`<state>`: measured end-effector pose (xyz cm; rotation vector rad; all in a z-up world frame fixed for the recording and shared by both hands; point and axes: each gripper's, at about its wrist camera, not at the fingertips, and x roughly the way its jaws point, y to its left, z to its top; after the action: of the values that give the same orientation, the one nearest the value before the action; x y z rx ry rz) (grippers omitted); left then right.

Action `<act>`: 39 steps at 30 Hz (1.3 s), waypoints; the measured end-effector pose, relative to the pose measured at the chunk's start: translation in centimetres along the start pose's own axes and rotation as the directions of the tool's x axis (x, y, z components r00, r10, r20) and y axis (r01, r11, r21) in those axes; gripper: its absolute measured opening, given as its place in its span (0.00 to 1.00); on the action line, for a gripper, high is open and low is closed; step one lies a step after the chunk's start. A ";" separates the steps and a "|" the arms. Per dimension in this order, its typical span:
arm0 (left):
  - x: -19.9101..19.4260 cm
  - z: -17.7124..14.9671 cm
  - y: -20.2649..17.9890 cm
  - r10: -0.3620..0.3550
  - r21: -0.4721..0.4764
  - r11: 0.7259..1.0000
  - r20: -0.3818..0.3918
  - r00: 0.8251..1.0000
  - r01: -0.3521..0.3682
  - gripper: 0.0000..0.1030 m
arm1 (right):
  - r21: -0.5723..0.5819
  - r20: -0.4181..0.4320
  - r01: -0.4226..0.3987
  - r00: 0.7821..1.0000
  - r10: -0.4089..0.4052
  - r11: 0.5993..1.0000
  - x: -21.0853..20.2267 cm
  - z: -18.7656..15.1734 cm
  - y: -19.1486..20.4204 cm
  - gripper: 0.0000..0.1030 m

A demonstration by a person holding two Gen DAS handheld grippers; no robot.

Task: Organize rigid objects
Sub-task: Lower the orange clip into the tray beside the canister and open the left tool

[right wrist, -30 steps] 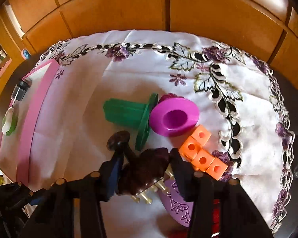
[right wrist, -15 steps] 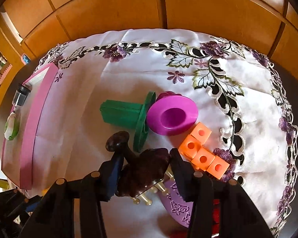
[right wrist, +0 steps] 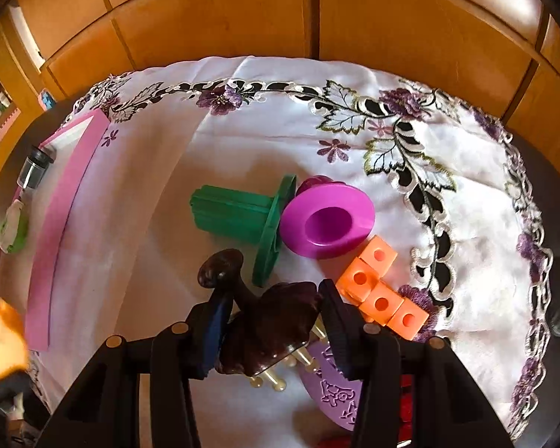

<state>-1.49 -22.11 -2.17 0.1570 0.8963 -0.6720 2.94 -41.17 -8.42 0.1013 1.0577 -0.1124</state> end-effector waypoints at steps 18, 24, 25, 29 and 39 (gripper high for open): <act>-0.5 4.2 19.5 0.116 -0.412 0.905 -0.002 0.993 -0.107 0.25 | -0.058 0.014 0.046 0.999 -0.045 0.997 -0.1 0.1 0.7 0.45; 1.4 4.3 21.3 0.145 -0.440 0.886 -0.037 0.989 -0.146 0.25 | -0.074 0.015 0.055 0.998 -0.054 0.996 -0.1 0.1 0.9 0.45; 1.7 4.3 21.5 0.152 -0.439 0.885 -0.045 0.987 -0.156 0.25 | -0.076 0.015 0.056 0.998 -0.055 0.996 0.0 0.1 0.9 0.45; 2.7 4.4 22.4 0.183 -0.443 0.875 -0.076 0.980 -0.198 0.25 | -0.077 0.015 0.055 0.998 -0.054 0.995 -0.1 0.1 0.9 0.45; 5.6 5.2 24.0 0.248 -0.397 0.872 -0.146 0.958 -0.286 0.26 | -0.078 0.015 0.056 0.998 -0.055 0.995 -0.1 0.1 0.8 0.46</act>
<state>18.85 -7.98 -6.69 -0.0714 1.0626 -0.2057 3.12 -40.36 -8.27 -0.0003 1.0510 -0.1217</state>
